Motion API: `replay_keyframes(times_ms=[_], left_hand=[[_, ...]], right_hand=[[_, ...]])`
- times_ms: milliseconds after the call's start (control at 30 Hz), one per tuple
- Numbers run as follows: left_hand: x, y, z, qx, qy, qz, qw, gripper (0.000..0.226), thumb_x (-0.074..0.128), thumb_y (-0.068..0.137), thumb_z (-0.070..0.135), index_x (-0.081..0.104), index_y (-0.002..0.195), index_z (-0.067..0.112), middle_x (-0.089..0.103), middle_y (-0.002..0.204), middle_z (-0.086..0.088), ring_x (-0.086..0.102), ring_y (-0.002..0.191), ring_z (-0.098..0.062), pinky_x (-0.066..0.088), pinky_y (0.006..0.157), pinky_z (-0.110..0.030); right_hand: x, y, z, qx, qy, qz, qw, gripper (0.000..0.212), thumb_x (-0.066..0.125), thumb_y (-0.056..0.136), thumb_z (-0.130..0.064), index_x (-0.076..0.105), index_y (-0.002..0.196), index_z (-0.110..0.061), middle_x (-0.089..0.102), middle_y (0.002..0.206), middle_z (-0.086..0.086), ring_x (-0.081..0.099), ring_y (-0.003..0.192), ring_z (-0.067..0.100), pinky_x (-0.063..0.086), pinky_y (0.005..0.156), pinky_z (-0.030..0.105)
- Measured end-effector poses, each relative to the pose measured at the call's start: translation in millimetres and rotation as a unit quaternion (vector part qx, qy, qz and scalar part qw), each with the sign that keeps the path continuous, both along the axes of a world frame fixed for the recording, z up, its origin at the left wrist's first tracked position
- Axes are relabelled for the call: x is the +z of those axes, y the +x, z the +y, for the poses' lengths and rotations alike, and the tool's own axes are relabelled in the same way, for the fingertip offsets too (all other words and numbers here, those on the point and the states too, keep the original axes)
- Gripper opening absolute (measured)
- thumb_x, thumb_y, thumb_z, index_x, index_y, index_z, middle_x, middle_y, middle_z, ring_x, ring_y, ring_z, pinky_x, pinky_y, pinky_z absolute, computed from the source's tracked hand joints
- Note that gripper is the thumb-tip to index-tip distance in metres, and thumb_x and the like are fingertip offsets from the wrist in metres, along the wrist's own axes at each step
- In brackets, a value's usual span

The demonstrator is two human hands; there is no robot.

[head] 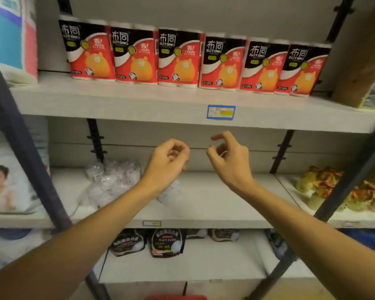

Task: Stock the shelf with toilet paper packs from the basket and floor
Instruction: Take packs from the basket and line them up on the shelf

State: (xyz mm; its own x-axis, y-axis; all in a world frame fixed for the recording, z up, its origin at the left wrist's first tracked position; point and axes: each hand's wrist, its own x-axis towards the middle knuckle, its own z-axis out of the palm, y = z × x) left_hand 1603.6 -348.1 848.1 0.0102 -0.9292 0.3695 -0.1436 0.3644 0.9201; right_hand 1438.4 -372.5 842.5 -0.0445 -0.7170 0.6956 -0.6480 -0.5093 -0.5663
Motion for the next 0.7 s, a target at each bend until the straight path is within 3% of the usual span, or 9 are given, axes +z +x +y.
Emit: replay_keyframes(times_ms=[200, 467, 567, 700], left_hand=[[-121, -10, 7, 0.010, 0.070, -0.039, 0.997, 0.008, 0.056, 0.095, 0.015, 0.062, 0.090, 0.015, 0.067, 0.085, -0.010, 0.061, 0.067, -0.012, 0.043, 0.053, -0.011], [-296, -18, 16, 0.014, 0.117, -0.051, 0.992, 0.007, 0.057, 0.094, 0.016, 0.063, 0.089, 0.017, 0.069, 0.083, -0.011, 0.063, 0.064, -0.011, 0.046, 0.054, -0.014], [-357, -14, 14, 0.010, 0.113, -0.063, 0.992, 0.008, 0.058, 0.094, 0.016, 0.065, 0.090, 0.017, 0.069, 0.081, -0.008, 0.065, 0.065, -0.012, 0.054, 0.062, -0.021], [-448, -12, 16, -0.008, 0.116, -0.079, 0.990, 0.008, 0.058, 0.094, 0.017, 0.064, 0.089, 0.018, 0.068, 0.081, -0.010, 0.066, 0.072, -0.024, 0.056, 0.068, -0.033]], right_hand=[[-116, -15, 10, 0.005, 0.059, 0.013, 0.998, 0.014, 0.061, 0.090, -0.022, 0.060, 0.102, -0.016, 0.058, 0.057, -0.005, 0.054, 0.052, 0.017, 0.046, 0.055, 0.035], [-288, -27, 27, 0.009, 0.132, 0.017, 0.991, 0.011, 0.057, 0.095, -0.025, 0.055, 0.105, -0.020, 0.064, 0.065, -0.002, 0.064, 0.059, 0.016, 0.057, 0.060, 0.040], [-354, -26, 26, 0.002, 0.125, 0.014, 0.992, 0.011, 0.059, 0.093, -0.023, 0.058, 0.102, -0.016, 0.065, 0.069, 0.001, 0.064, 0.062, 0.015, 0.056, 0.059, 0.041], [-448, -22, 30, 0.010, 0.133, 0.020, 0.991, 0.012, 0.061, 0.092, -0.023, 0.060, 0.101, -0.015, 0.063, 0.067, -0.003, 0.060, 0.061, 0.012, 0.054, 0.061, 0.040]])
